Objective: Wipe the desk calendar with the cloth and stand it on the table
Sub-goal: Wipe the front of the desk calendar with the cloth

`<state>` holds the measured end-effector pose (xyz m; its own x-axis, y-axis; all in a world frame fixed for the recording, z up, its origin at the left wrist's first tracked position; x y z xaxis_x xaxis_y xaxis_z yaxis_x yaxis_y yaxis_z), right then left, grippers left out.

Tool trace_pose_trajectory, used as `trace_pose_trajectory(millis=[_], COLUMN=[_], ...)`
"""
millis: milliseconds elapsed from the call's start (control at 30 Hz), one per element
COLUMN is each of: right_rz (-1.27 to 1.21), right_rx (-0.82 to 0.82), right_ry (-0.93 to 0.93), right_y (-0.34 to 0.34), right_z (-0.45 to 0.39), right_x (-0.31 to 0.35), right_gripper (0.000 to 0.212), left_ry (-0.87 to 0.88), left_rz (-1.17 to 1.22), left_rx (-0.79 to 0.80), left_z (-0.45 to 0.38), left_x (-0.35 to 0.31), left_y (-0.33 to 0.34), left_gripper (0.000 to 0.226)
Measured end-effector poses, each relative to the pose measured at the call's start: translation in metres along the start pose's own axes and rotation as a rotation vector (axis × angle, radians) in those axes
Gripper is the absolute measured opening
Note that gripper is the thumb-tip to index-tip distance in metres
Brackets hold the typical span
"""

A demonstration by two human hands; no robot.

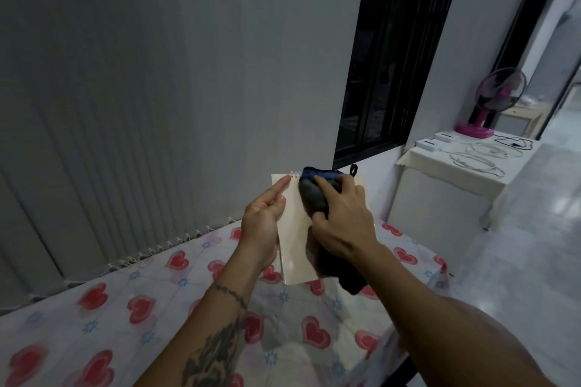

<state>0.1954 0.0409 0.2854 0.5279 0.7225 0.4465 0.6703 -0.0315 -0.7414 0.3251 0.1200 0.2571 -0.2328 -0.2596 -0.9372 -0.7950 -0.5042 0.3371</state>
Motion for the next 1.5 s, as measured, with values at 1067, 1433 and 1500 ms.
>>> trace_pose_trajectory(millis=[1067,1433,1500], right_rz=[0.175,0.107,0.156], right_rx=[0.059,-0.018,-0.023], right_ry=[-0.264,-0.119,-0.074], right_y=[0.025,0.008,0.01], right_z=[0.049,0.042,0.038], right_x=[0.021,-0.026,-0.019], right_gripper=[0.065,0.048,0.049], left_ry=[-0.073,-0.169,-0.175], left_rz=[0.14,0.16,0.144], left_rx=[-0.225,-0.268,-0.256], left_z=[-0.015,-0.02,-0.021], left_x=[-0.004,-0.001,0.004], left_y=[-0.013,-0.038,-0.033], left_gripper=[0.043,0.039,0.041])
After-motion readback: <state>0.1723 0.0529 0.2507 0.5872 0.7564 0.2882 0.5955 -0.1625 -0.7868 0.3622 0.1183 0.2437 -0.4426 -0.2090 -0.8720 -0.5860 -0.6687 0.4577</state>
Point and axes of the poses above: each hand's wrist, its own z-axis away from the middle knuckle, its own y-axis out of the palm, x = y × z, the point moved 4 cm from there along -z, towards the middle knuckle, and after that the axes turned 5 degrees about -z, right-handed, at the moved point
